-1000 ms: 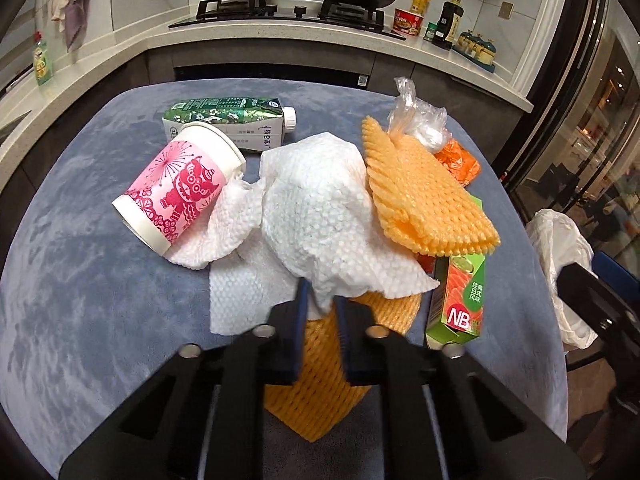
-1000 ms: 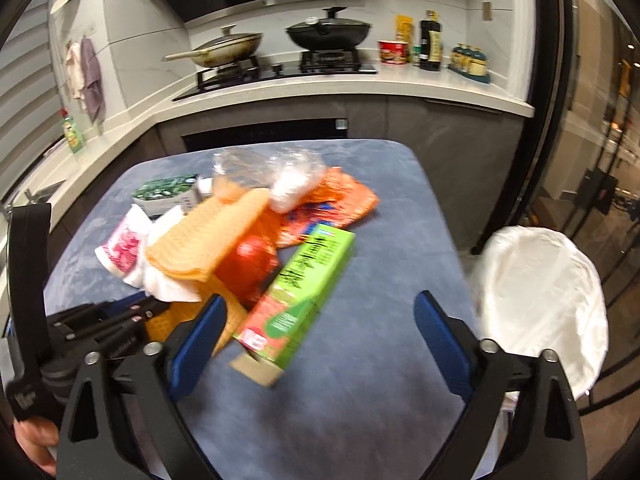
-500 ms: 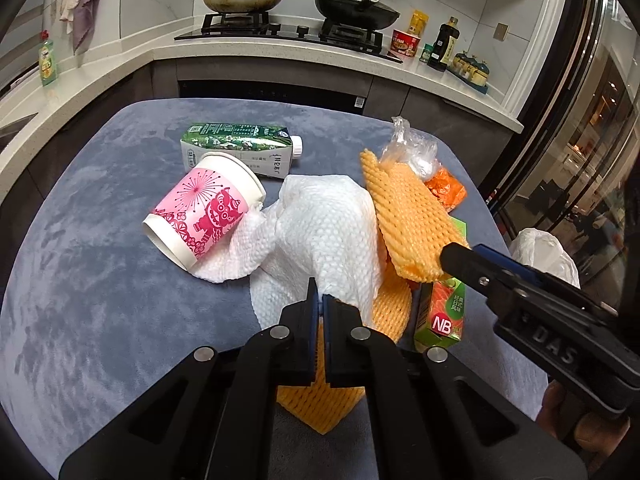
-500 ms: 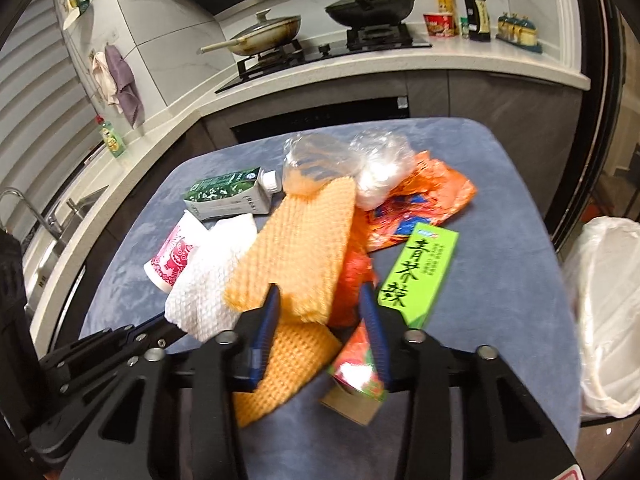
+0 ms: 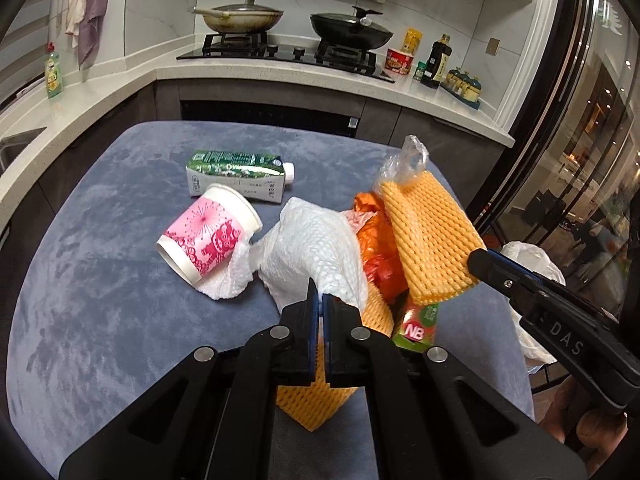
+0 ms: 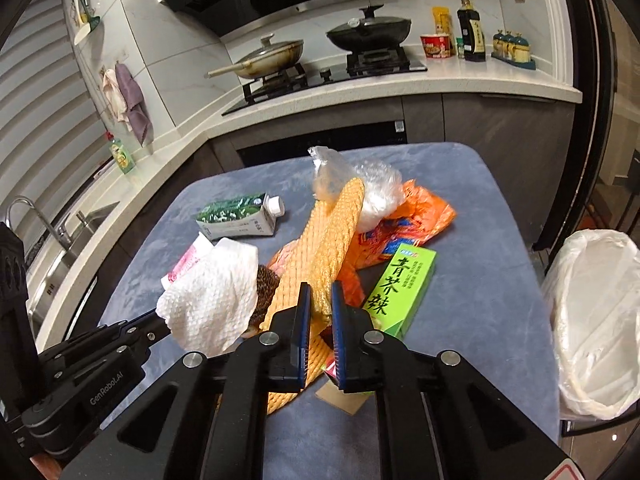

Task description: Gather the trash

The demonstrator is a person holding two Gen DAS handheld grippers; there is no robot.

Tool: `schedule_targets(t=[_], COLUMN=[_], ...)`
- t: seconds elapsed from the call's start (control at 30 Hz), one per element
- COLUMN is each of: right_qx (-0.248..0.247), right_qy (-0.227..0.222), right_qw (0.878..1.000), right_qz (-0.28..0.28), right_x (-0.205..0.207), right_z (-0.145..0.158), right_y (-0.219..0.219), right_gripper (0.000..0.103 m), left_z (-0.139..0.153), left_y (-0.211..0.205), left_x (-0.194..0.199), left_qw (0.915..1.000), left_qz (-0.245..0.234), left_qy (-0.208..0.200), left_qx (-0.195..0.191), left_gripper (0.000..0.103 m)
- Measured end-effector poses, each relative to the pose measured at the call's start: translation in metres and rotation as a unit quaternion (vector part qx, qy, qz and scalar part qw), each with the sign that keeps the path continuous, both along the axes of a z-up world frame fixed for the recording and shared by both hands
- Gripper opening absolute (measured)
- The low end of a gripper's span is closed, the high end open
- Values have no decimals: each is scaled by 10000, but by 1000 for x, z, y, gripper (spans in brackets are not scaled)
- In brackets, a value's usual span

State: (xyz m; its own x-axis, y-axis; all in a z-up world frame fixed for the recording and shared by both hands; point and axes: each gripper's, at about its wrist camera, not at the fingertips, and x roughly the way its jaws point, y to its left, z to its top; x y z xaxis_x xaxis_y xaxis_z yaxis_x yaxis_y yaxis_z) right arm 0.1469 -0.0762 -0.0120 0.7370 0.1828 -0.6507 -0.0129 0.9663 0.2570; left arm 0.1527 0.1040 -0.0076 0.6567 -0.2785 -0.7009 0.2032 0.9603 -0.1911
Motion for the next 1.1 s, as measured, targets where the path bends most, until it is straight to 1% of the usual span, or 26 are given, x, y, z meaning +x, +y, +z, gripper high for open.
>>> schedule_targets(t=[0.17,0.37,0.5,0.63,0.77,0.87,0.97,1.1], right_qx=[-30,-3,0,9,53,73,73,83], right_qy=[-248,-519,-722,-822,-838,-790,-703,-495], right_qw=[9996,9981,9958,9931,9894,9857,9812,9738], right_qz=[-121,-318,-561,-831,-1182,-1486,-1795,-2218], right_x=[-21,-46,-66,-83,-101,-115,-128,-143], right_z=[19,39,52,56,54,48,40,21], right_y=[-15,-40,-63,-89,-120,-147,-172,-207], right_gripper=[9,9,9,9,9,9,9,9], left_z=[22,46,64,78,87,86,85,83], left_y=[-9,-31,-52,-78,-110,-135,-165,-201], left_x=[-12,-27,-38,-47,-55,-58,-59,-61], left_qw=[9997,9984,9964,9937,9901,9875,9839,9785], left_qz=[-71,-292,-521,-776,-1070,-1297,-1561,-1874], left_qy=[-220,-451,-628,-744,-840,-821,-773,-720], left_qx=[-65,-145,-214,-302,-339,-352,-412,-480], left_gripper=[1,1,1,1,1,1,1,1])
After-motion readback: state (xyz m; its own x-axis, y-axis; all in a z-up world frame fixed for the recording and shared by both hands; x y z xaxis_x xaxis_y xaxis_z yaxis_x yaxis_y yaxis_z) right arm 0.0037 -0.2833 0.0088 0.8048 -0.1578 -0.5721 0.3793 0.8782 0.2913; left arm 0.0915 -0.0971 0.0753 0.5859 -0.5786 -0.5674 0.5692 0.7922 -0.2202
